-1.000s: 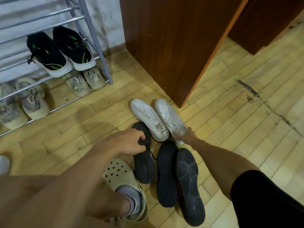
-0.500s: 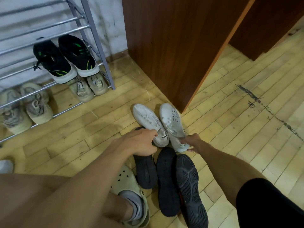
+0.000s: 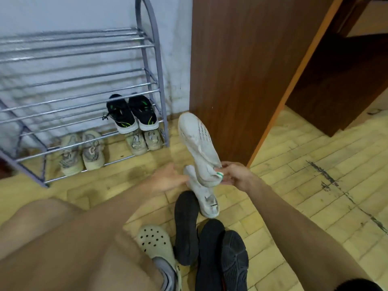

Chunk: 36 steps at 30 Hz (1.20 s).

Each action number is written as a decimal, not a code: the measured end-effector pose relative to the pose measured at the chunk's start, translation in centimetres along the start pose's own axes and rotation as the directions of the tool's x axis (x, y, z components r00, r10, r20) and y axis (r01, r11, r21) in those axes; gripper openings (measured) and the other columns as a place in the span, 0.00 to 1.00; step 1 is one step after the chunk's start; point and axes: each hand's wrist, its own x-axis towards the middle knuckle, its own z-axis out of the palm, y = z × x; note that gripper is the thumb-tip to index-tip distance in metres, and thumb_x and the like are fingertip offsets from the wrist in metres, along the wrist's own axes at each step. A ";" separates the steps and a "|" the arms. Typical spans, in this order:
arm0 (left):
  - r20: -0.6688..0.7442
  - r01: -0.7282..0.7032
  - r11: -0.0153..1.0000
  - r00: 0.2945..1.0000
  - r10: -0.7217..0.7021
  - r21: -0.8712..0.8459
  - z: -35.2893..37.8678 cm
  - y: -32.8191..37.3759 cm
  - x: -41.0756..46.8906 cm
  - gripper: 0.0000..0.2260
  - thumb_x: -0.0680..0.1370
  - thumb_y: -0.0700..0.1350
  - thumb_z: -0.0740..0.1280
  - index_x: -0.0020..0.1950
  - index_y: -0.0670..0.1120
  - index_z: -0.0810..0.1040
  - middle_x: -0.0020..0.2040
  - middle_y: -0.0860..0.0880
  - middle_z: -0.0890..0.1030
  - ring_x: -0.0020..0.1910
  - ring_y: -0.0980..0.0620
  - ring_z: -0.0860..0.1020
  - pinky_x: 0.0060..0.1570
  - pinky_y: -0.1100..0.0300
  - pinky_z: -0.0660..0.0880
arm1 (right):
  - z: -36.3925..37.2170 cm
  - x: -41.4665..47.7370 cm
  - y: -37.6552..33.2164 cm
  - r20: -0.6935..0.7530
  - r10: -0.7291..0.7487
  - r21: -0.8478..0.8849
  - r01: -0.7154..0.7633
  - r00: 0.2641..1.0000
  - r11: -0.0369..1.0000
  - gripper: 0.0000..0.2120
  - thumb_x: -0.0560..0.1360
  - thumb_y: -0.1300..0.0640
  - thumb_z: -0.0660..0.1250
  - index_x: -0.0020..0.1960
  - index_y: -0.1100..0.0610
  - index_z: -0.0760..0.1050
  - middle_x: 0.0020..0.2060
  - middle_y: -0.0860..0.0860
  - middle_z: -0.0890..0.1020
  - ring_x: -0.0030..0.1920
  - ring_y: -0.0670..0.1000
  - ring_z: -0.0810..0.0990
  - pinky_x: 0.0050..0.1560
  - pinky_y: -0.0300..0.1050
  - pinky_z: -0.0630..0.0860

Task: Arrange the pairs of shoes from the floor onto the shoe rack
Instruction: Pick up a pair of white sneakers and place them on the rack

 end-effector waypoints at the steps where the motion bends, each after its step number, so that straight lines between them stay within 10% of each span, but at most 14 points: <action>1: -0.041 0.023 0.997 0.999 -0.026 -0.073 -1.1 0.0 -0.4 0.26 0.75 0.58 0.65 0.68 0.46 0.69 0.54 0.50 0.77 0.50 0.51 0.77 0.46 0.58 0.73 | 1.4 -0.5 -1.4 0.039 -0.041 -0.021 0.041 0.998 0.999 0.15 0.72 0.64 0.72 0.57 0.61 0.77 0.43 0.53 0.83 0.41 0.50 0.82 0.39 0.43 0.82; 4: -0.154 0.009 0.964 0.987 -0.052 -0.266 -4.1 0.1 -2.7 0.35 0.74 0.60 0.67 0.75 0.49 0.59 0.51 0.50 0.76 0.43 0.51 0.78 0.40 0.58 0.75 | 6.3 -2.5 -5.2 0.163 -0.146 -0.080 0.160 0.976 0.984 0.11 0.73 0.64 0.71 0.56 0.61 0.78 0.44 0.52 0.83 0.42 0.50 0.81 0.40 0.43 0.79; 9: -0.483 -0.162 0.855 0.868 -0.115 -0.493 -9.5 -1.7 -7.2 0.17 0.74 0.49 0.71 0.58 0.46 0.73 0.54 0.45 0.82 0.38 0.49 0.79 0.35 0.57 0.77 | 15.4 -6.5 -10.5 0.334 -0.264 -0.152 0.328 0.905 0.932 0.15 0.75 0.63 0.69 0.61 0.61 0.78 0.46 0.53 0.83 0.42 0.49 0.81 0.43 0.42 0.80; 13: -0.627 -0.256 0.771 0.745 -0.227 -0.583 -14.3 -5.5 -11.1 0.18 0.72 0.46 0.73 0.55 0.46 0.68 0.56 0.42 0.79 0.48 0.42 0.79 0.32 0.55 0.77 | 22.5 -9.3 -13.2 0.460 -0.314 -0.224 0.450 0.831 0.864 0.15 0.74 0.61 0.70 0.61 0.58 0.78 0.49 0.53 0.84 0.45 0.50 0.82 0.42 0.41 0.80; 27: -0.575 -0.345 0.467 0.594 -0.563 -0.814 -18.4 -25.0 -22.6 0.12 0.74 0.38 0.70 0.49 0.46 0.67 0.53 0.42 0.77 0.42 0.46 0.78 0.27 0.59 0.76 | 46.6 -13.6 -9.5 0.634 -0.050 -0.589 0.524 0.772 0.615 0.15 0.69 0.62 0.75 0.54 0.63 0.79 0.39 0.55 0.83 0.41 0.52 0.83 0.46 0.50 0.83; 31: -0.553 -0.307 0.470 0.589 -0.589 -0.828 -17.1 -29.4 -23.1 0.17 0.74 0.37 0.69 0.60 0.44 0.69 0.54 0.42 0.78 0.46 0.45 0.77 0.40 0.53 0.79 | 50.4 -12.4 -6.2 0.614 0.123 -0.706 0.473 0.780 0.528 0.13 0.68 0.64 0.74 0.52 0.63 0.78 0.40 0.56 0.83 0.35 0.52 0.84 0.35 0.46 0.82; 36: -0.528 -0.162 0.565 0.621 -0.579 -0.809 -15.9 -35.4 -23.2 0.17 0.77 0.45 0.67 0.65 0.43 0.72 0.53 0.43 0.80 0.45 0.46 0.79 0.50 0.51 0.78 | 53.7 -10.4 -1.4 0.575 0.240 -0.711 0.334 0.782 0.618 0.12 0.73 0.68 0.69 0.56 0.63 0.76 0.44 0.58 0.81 0.42 0.56 0.82 0.45 0.50 0.82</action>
